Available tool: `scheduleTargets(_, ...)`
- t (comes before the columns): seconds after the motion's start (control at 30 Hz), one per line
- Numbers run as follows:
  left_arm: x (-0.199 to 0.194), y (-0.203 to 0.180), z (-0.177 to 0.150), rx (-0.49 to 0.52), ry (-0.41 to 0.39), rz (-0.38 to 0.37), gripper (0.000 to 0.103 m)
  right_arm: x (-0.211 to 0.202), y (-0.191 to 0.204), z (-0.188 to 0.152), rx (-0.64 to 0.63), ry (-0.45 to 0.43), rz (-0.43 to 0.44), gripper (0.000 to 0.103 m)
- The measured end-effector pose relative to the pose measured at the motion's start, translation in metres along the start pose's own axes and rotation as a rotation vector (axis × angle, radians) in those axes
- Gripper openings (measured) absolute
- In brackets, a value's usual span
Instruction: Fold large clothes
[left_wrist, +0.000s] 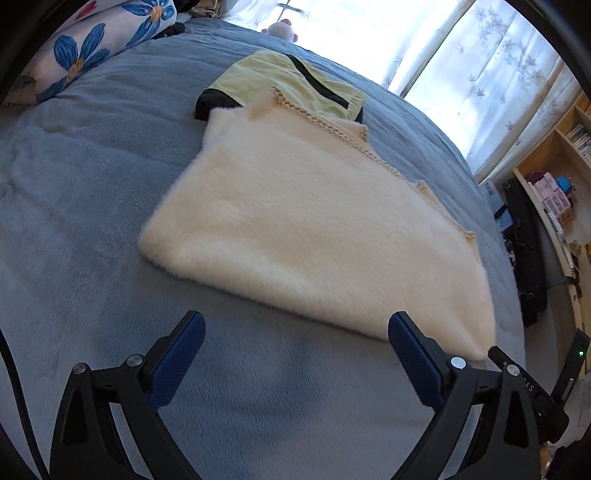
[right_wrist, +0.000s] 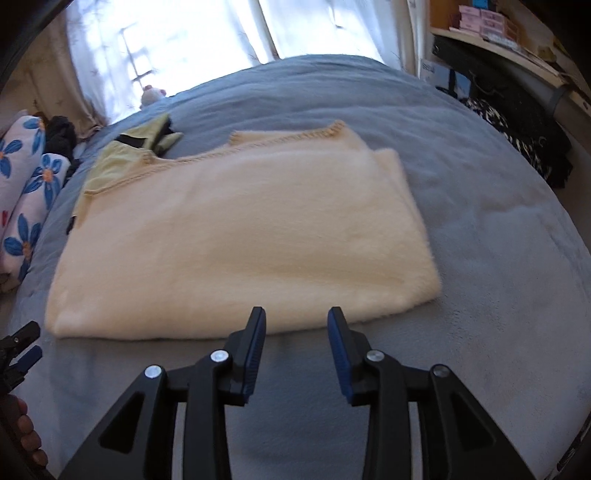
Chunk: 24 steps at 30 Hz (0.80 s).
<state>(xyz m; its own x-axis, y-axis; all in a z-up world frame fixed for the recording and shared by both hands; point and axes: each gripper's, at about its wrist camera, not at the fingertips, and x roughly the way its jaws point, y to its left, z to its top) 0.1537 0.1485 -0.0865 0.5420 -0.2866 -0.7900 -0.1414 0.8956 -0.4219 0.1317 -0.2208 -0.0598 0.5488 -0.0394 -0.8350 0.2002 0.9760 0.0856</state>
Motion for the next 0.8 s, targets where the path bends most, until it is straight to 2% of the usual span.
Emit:
scheduleTargets(0.17,-0.012,0.01,-0.017,-0.036,0.009,-0.112,0.099,-0.022,0.027,-0.006,-0.059,-0.059,0.042,0.038)
scheduleTargets(0.27,-0.014,0.019,-0.026,-0.059,-0.021,-0.195,0.099,-0.026,0.04,-0.009,-0.085,-0.093,0.061,0.038)
scheduleTargets(0.43,-0.004,0.03,-0.033,-0.103,-0.043,-0.278,0.099,-0.02,0.059,-0.011,-0.106,-0.091,0.083,0.038)
scheduleTargets(0.67,0.026,0.042,-0.026,-0.167,-0.034,-0.322,0.099,-0.009,0.076,-0.01,-0.113,-0.113,0.121,0.038)
scheduleTargets(0.8,0.045,0.049,-0.017,-0.197,-0.039,-0.309,0.099,0.003,0.081,-0.006,-0.112,-0.116,0.133,0.038)
